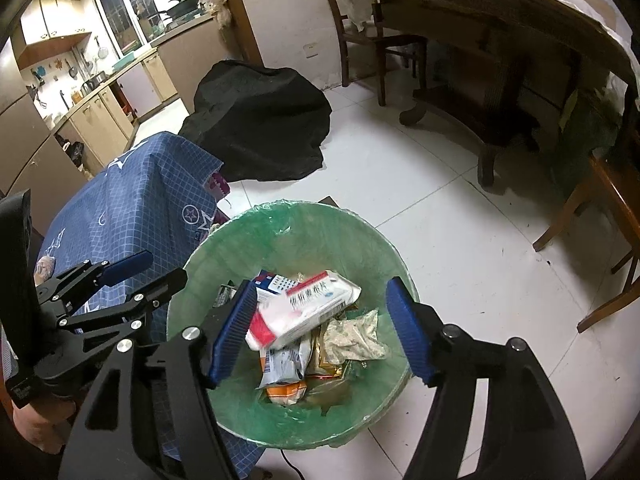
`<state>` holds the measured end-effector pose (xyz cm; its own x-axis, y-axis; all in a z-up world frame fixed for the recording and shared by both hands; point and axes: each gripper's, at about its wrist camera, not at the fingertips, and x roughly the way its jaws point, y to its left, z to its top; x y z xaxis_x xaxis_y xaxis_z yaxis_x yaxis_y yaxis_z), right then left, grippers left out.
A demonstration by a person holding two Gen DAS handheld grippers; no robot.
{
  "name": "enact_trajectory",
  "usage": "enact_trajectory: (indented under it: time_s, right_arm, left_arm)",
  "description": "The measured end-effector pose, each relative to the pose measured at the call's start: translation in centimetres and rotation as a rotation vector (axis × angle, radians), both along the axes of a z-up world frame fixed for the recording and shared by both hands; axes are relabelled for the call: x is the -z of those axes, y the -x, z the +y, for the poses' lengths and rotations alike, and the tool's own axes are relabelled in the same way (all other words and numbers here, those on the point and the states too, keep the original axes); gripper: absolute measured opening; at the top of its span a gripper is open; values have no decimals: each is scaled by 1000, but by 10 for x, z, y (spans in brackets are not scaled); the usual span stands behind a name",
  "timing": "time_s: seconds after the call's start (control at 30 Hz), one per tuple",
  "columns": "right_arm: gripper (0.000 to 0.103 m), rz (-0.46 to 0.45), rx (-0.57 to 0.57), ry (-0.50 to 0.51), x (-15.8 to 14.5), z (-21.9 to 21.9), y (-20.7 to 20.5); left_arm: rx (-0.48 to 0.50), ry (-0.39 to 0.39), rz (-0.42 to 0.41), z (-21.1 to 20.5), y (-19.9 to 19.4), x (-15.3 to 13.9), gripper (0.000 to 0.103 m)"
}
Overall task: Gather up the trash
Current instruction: 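Open both tools over the green bin to drop both boxes, then return both tools to the bed toward the sponges and grey ball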
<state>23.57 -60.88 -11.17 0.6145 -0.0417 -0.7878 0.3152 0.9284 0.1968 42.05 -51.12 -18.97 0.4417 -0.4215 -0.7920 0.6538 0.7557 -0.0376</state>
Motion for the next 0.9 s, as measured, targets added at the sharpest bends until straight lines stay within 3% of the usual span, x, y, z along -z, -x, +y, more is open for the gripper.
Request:
enact_trajectory:
  time_s: [0.23,0.9]
  right_arm:
    - [66,-13,4,2,-2,1,3]
    - [76,-48,1,25,-17,17,13]
  left_arm:
    - [2,-4,-9,-2,1,-1,62]
    - [-3,1,-37,11,13,-19,63]
